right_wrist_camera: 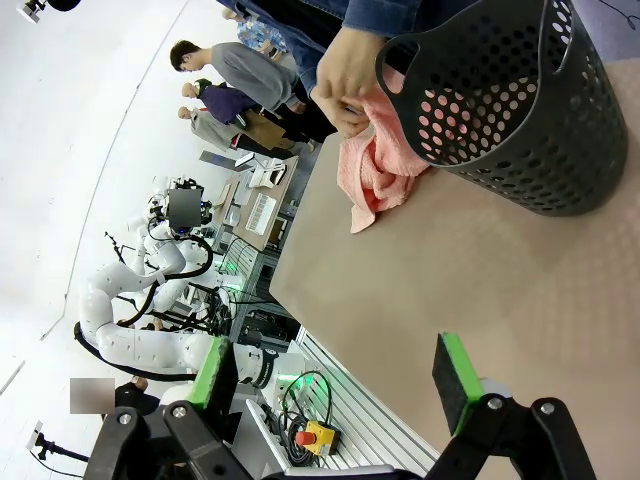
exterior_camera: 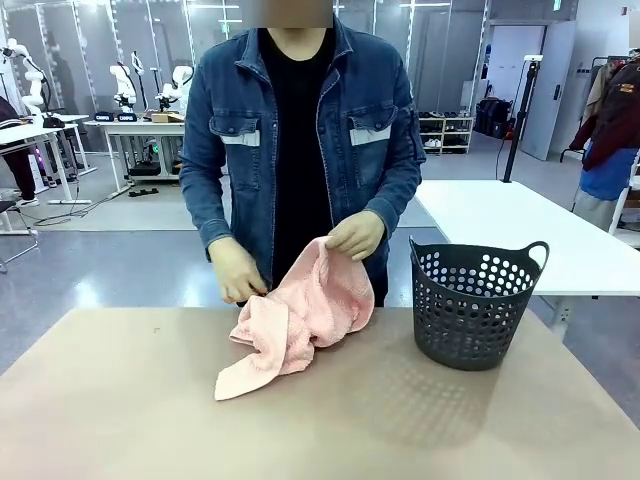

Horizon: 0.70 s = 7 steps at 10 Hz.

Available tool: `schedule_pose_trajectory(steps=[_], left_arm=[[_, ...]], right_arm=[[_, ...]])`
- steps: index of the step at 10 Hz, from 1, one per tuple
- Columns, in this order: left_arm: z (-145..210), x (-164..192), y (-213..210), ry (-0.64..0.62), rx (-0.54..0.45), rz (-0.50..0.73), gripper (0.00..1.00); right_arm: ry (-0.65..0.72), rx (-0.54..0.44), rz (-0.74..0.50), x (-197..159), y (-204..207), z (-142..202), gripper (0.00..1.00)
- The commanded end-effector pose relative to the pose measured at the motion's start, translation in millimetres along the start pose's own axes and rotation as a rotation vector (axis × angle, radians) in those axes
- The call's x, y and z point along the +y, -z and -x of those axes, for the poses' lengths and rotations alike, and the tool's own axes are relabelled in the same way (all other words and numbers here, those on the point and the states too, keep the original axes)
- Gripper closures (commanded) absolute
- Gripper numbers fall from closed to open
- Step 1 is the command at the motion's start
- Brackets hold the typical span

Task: Fold the towel.
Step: Grab the top end of the 100 cm Hotel Towel extended by the human.

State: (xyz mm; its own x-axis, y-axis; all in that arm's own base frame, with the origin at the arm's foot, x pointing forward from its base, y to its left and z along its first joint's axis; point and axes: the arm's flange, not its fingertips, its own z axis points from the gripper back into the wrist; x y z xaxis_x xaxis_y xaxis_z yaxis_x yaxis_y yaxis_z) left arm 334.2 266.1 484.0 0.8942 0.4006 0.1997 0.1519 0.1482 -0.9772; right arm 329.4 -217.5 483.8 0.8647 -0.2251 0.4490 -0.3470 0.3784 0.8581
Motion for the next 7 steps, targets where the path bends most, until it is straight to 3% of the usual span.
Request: schedule_pose_trajectory(steps=[1,7], left_arm=[[1.4,-0.8,-1.0,0.003,0.007,0.008,0.00],[1.4,-0.8,-1.0,0.003,0.007,0.008,0.00]], right_arm=[[-0.006,-0.002,-0.006,-0.4,-0.8,-0.4,0.00],[-0.006,-0.002,-0.006,-0.4,-0.8,-0.4,0.00]])
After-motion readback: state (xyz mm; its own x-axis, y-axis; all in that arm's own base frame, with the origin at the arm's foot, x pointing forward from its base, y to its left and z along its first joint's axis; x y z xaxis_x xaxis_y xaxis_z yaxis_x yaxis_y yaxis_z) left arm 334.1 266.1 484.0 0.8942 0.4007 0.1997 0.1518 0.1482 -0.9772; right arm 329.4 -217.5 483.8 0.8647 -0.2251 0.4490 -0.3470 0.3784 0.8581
